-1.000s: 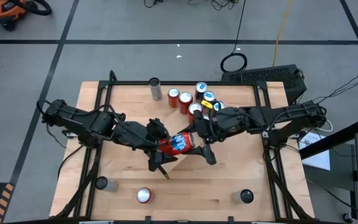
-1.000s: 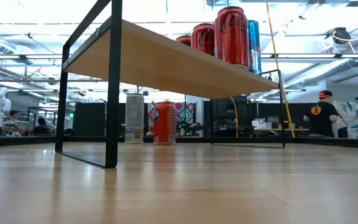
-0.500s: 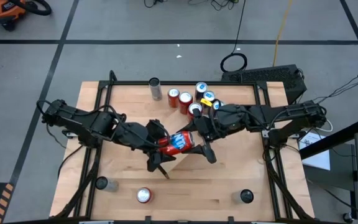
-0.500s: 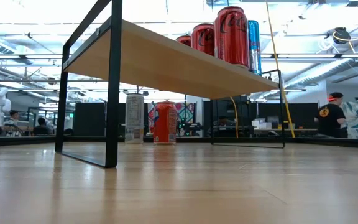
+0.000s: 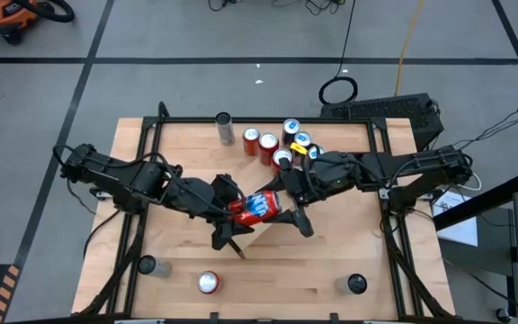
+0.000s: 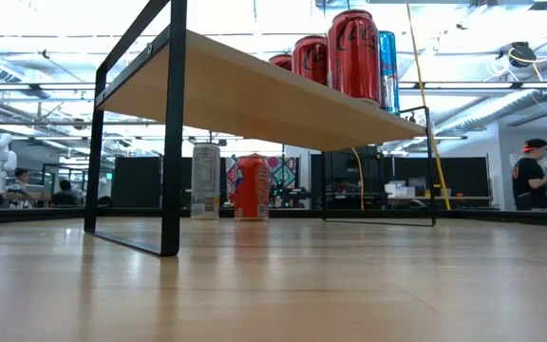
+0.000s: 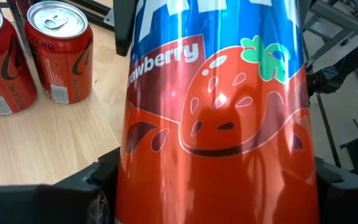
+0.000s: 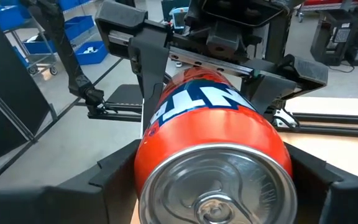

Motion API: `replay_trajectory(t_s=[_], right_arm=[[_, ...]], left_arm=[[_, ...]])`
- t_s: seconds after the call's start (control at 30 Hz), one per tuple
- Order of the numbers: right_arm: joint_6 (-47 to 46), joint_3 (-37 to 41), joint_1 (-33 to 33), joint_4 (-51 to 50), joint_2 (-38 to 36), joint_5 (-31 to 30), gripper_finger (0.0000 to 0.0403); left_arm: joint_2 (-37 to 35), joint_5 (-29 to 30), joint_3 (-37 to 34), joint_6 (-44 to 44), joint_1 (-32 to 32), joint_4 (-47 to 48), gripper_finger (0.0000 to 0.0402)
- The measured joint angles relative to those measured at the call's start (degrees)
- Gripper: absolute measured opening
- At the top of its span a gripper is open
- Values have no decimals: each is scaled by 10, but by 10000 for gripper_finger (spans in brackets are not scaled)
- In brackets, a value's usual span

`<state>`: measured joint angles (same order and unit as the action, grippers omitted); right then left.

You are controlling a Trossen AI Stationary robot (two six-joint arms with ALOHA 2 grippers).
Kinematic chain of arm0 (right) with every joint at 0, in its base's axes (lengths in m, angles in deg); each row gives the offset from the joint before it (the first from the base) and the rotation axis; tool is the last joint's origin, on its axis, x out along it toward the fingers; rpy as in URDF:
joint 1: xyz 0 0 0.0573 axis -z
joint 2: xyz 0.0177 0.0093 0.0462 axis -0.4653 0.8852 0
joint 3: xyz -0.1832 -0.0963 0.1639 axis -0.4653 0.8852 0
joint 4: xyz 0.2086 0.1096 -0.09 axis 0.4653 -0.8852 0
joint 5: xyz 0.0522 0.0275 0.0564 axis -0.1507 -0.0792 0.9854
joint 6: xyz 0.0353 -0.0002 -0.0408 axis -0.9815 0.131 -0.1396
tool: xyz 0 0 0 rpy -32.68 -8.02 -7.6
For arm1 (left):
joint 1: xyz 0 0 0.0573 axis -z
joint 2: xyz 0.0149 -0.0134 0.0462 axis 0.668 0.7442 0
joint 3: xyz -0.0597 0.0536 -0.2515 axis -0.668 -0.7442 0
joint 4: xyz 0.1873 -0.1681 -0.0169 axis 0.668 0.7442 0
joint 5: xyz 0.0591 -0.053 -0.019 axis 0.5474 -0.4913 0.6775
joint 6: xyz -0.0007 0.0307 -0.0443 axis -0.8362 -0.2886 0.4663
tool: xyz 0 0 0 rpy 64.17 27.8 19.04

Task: Place canned beverage on shelf
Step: Put the middle orange soda can on the shelf

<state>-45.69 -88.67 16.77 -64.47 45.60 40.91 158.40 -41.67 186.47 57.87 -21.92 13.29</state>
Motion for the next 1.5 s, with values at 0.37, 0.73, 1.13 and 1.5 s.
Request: replay_trajectory(t_s=[0.37, 0.73, 1.13, 1.5], right_arm=[[-33, 0, -3, 9, 0, 1, 297], [-112, 0, -11, 8, -1, 0, 351], [-147, 0, -13, -1, -55, -2, 352], [-239, 0, -35, -34, -93, -49, 352]], left_arm=[[0, 0, 0, 6, 1, -21, 282], [-1, 3, 0, 2, 0, -22, 281], [-7, 15, 0, -31, 0, -92, 281], [-6, 124, 0, -64, 1, -150, 281]])
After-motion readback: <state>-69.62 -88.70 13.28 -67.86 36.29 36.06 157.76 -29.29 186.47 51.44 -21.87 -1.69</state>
